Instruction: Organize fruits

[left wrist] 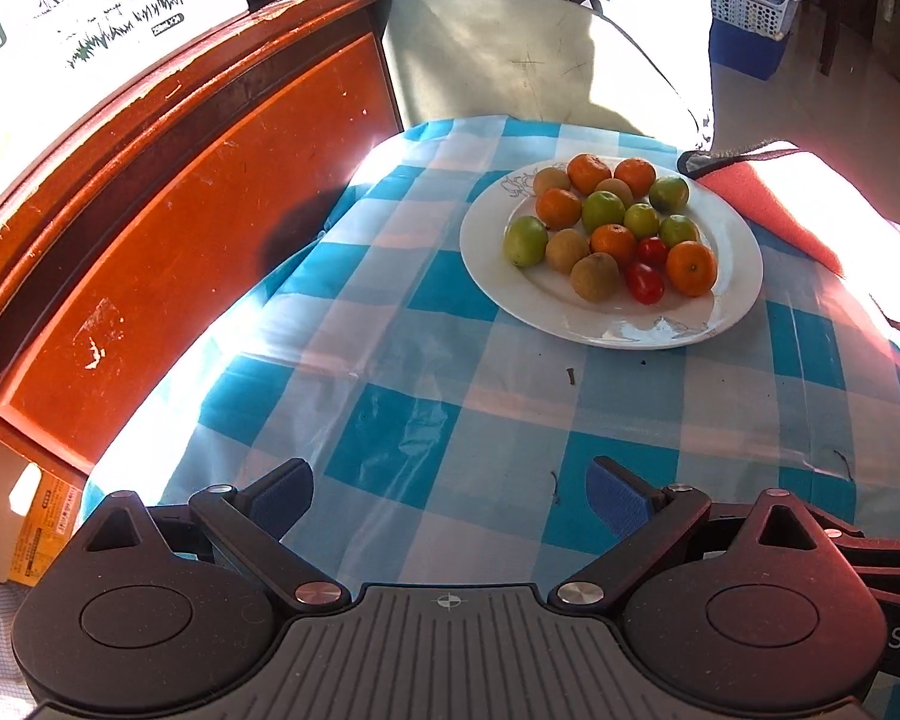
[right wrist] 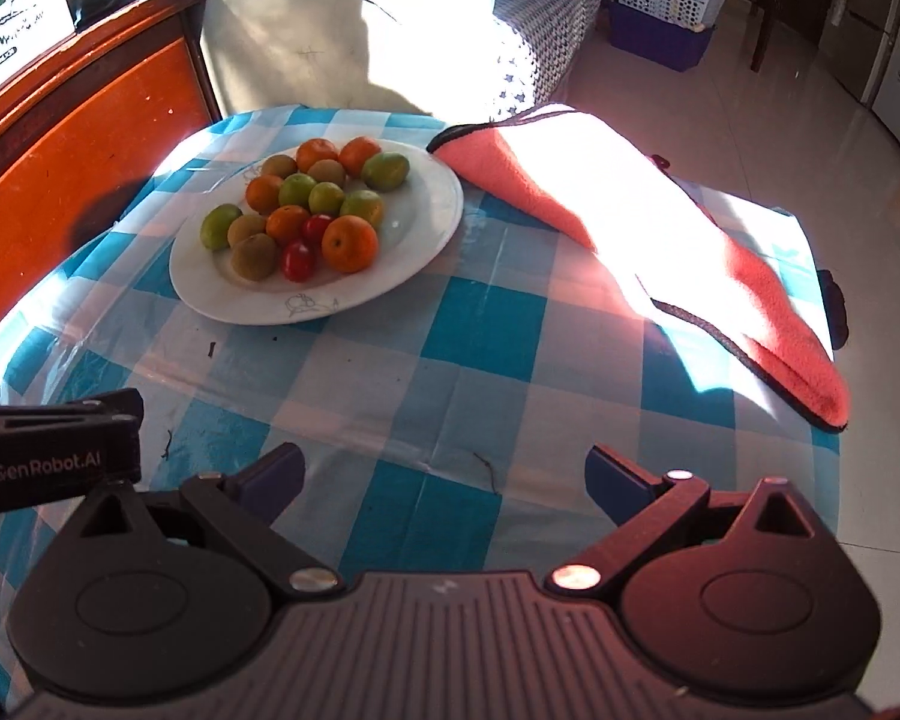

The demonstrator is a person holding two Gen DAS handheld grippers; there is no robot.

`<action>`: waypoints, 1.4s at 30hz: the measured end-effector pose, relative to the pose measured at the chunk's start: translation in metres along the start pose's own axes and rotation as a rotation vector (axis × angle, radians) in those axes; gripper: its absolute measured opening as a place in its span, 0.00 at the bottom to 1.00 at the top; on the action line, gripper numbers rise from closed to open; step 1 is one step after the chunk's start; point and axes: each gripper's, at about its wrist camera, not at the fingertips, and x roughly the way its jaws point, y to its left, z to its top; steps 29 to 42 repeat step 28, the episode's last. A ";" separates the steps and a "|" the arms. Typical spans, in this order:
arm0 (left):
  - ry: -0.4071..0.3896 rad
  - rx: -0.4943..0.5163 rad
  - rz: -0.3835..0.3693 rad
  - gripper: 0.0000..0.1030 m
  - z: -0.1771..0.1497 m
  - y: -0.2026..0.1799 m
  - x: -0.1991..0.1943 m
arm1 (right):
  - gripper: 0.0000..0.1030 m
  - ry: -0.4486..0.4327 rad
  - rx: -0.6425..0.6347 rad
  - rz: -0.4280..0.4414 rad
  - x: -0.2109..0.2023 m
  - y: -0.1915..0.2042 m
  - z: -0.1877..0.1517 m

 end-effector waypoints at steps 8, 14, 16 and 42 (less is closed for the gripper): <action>0.006 -0.035 -0.010 0.96 -0.022 0.016 -0.009 | 0.97 -0.096 -0.062 0.007 -0.013 0.019 -0.059; 0.004 -0.036 -0.019 0.96 -0.028 0.018 -0.012 | 0.97 -0.170 -0.143 0.035 -0.008 0.034 -0.085; 0.003 -0.037 -0.023 0.96 -0.028 0.019 -0.013 | 0.97 -0.195 -0.157 0.046 -0.006 0.036 -0.089; 0.002 -0.032 -0.023 0.96 -0.028 0.016 -0.012 | 0.99 -0.335 -0.166 0.067 0.005 0.035 -0.095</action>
